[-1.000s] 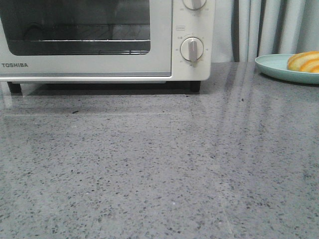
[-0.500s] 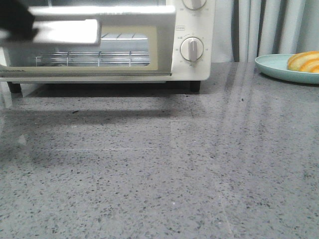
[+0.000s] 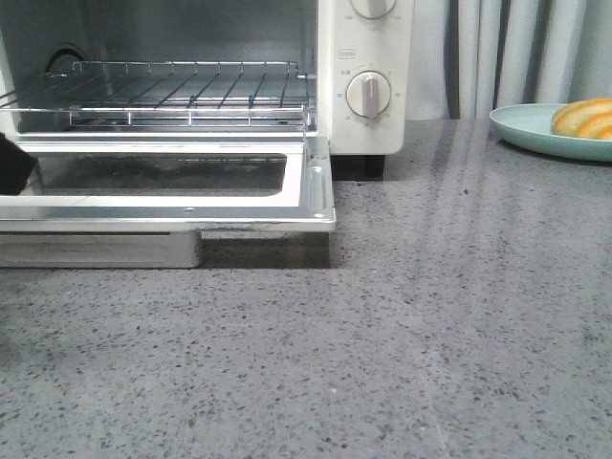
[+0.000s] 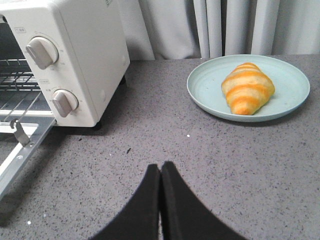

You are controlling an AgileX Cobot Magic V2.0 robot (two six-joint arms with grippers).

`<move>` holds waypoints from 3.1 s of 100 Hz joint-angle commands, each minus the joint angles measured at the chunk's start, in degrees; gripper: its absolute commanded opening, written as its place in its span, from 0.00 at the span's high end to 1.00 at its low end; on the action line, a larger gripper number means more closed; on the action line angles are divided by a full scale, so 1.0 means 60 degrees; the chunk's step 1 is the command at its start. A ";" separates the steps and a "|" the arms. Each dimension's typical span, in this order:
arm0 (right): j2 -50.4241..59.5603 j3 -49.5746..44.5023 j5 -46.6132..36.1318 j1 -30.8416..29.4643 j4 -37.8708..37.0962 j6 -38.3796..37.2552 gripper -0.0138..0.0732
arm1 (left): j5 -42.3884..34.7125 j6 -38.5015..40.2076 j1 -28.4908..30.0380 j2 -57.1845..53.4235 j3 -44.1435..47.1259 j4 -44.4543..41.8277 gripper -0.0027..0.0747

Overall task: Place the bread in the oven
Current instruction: 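Move the right gripper over the croissant on the blue plate, then grasp the croissant with the right gripper and lift it off the plate, then carry the croissant with the right gripper into the open oven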

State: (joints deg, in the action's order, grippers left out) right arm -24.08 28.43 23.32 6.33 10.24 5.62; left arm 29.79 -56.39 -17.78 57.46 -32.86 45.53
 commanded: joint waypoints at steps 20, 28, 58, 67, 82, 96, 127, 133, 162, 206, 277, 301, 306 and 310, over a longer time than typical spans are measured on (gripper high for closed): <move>-0.1199 0.1483 -0.1109 -0.0002 -0.0114 0.0095 0.92 | -0.0138 0.0051 -0.0066 -0.1553 -0.0235 0.1279 0.99; -0.2159 0.2477 -0.0555 -0.0002 -0.0392 0.0095 0.92 | -0.0024 0.0051 -0.0066 -0.2376 -0.0235 0.1489 0.99; -0.6229 0.6062 0.0492 -0.0651 -0.0969 0.0036 0.83 | 0.0465 0.0051 -0.0066 -0.5651 -0.0235 0.1303 0.99; -0.7341 0.6762 0.0426 -0.1117 -0.0969 0.0016 0.66 | 0.0547 0.0051 -0.0066 -0.6333 -0.0235 0.0771 0.99; -0.8900 0.7498 0.0079 -0.1724 -0.0950 0.0016 0.41 | 0.0547 0.0051 -0.0066 -0.7093 -0.0235 0.0393 0.99; -1.0061 0.7559 -0.0773 -0.2078 -0.0950 0.0016 0.40 | 0.0614 0.0051 -0.0066 -0.7449 -0.0235 0.0393 0.99; -1.1950 0.7559 -0.0997 -0.2165 -0.0759 0.0016 0.40 | 0.1453 0.0073 -0.0066 -0.7486 -0.0235 0.0393 0.99; -1.2208 0.7559 -0.0872 -0.2165 -0.0759 0.0016 0.40 | 0.1513 0.0092 -0.0066 -0.7486 -0.0235 0.0393 0.99; -1.2513 0.7567 -0.0380 -0.2165 0.0021 0.0016 0.92 | 0.1590 0.0367 -0.0066 -0.7486 -0.0235 0.0393 0.99; -1.0345 0.9206 -0.1786 -0.1404 0.0038 0.0016 0.92 | 0.1675 0.0367 -0.0066 -0.7486 -0.0235 0.0393 0.99; -1.1090 1.0299 -0.0543 0.6841 -0.0648 0.1505 0.92 | 0.1675 0.0367 -0.0066 -0.7486 -0.0235 0.0300 0.99; -1.2179 1.0299 -0.0529 0.6403 -0.0648 0.1487 0.92 | 0.1690 0.0367 -0.0066 -0.7486 -0.0235 0.0300 0.99; -1.2358 1.0299 -0.0595 0.6265 -0.0648 0.1487 0.92 | 0.1690 0.0367 -0.0066 -0.7486 -0.0235 0.0300 0.99; -1.2499 1.0299 -0.0636 0.6125 -0.0648 0.1487 0.92 | 0.1690 0.0367 -0.0066 -0.7486 -0.0235 0.0300 0.99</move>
State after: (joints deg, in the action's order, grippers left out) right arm -100.45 88.39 24.24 44.74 6.98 14.25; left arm 42.69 -54.88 -17.78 11.84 -32.73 45.22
